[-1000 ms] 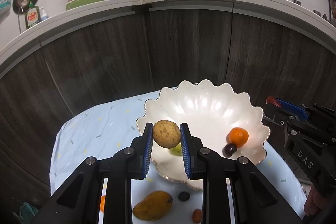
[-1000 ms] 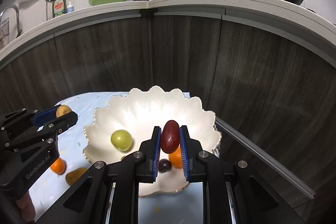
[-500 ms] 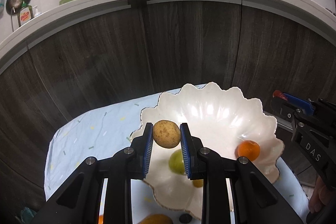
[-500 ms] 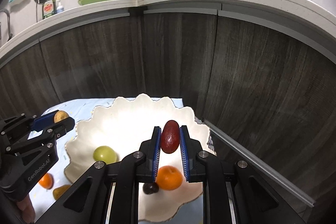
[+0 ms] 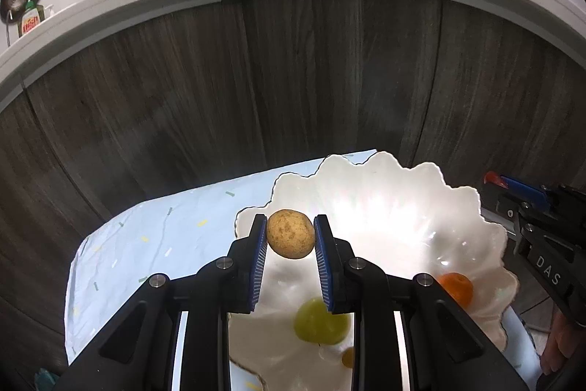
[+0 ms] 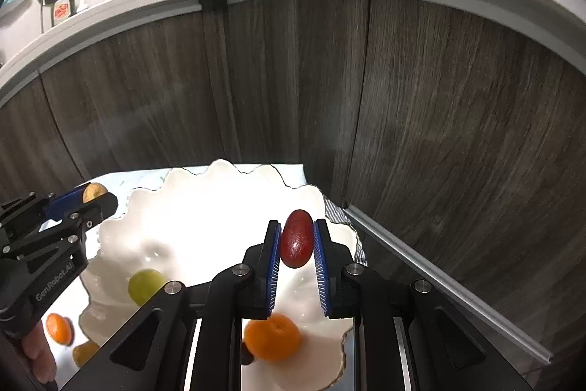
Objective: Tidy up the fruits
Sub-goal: 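Open the left gripper to drop the brown fruit while the right gripper releases the date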
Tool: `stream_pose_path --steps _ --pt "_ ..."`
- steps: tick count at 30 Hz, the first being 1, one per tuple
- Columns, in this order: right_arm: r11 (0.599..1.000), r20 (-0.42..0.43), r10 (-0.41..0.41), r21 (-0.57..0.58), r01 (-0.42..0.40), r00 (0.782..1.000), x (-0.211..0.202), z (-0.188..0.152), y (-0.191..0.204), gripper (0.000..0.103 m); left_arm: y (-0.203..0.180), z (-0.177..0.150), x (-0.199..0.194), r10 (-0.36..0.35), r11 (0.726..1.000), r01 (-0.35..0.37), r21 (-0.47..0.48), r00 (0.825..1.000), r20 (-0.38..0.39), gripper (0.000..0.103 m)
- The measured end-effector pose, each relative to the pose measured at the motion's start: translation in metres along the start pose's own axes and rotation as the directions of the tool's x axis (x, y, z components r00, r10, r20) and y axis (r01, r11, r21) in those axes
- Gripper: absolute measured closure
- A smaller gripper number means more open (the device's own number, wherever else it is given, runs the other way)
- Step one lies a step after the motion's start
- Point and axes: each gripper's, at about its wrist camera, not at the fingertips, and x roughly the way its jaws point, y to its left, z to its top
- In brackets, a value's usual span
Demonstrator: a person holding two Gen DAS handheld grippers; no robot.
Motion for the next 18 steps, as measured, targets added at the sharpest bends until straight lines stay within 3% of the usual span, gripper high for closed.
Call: stream_pose_path --steps 14,18 --pt "1.000 -0.050 -0.004 -0.005 0.004 0.999 0.020 0.004 0.000 0.084 -0.001 -0.001 0.020 -0.024 1.000 0.023 -0.015 0.998 -0.052 0.077" --pt "1.000 -0.041 -0.008 -0.012 0.007 0.999 0.018 0.005 0.002 0.082 -0.001 0.000 0.017 -0.010 1.000 0.010 -0.013 0.999 -0.040 0.064"
